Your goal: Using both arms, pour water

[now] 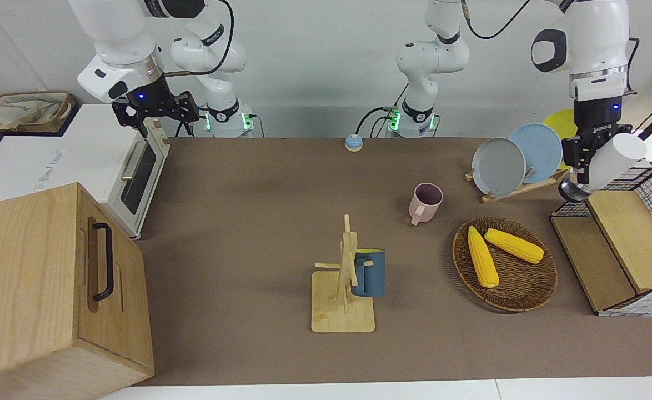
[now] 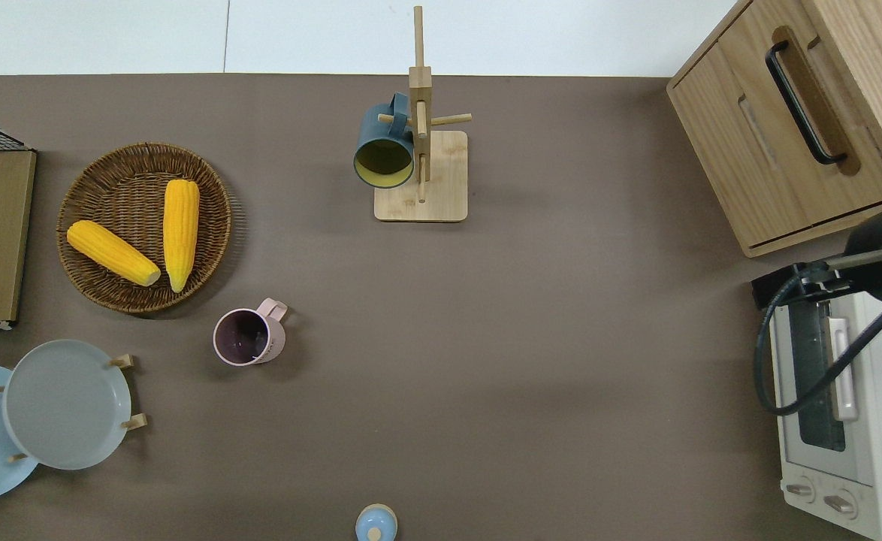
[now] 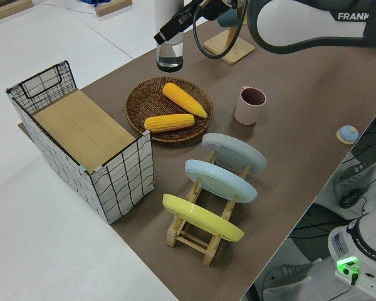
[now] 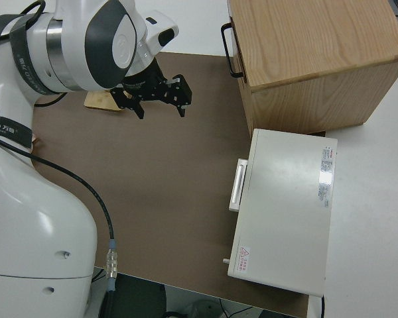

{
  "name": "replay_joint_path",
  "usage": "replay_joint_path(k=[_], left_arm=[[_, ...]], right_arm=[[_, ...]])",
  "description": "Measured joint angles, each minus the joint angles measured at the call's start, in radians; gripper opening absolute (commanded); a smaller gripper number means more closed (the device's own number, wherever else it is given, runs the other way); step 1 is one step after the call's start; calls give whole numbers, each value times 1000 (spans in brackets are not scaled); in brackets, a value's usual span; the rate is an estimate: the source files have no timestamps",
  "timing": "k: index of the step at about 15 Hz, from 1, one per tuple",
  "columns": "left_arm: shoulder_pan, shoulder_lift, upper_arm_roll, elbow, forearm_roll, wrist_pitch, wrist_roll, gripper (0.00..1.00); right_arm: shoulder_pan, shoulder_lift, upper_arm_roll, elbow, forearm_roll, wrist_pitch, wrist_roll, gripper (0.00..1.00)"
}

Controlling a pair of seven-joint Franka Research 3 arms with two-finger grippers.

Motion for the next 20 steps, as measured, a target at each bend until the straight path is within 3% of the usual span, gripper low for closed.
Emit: replay_joint_path(k=[7,10,14,20], left_arm=[[3,85,163,153,-298,-133,379,0],[10,131,211,192,-379,-153,491,0],[69,205,224,240,-495,-172,639,0],[124,281,225,310,-575,-204,725,0]], right_arm=[[0,0,0,0,0,0,0,985],[0,0,0,0,0,0,0,985],[0,0,0,0,0,0,0,987],[0,0,0,0,0,0,0,985]])
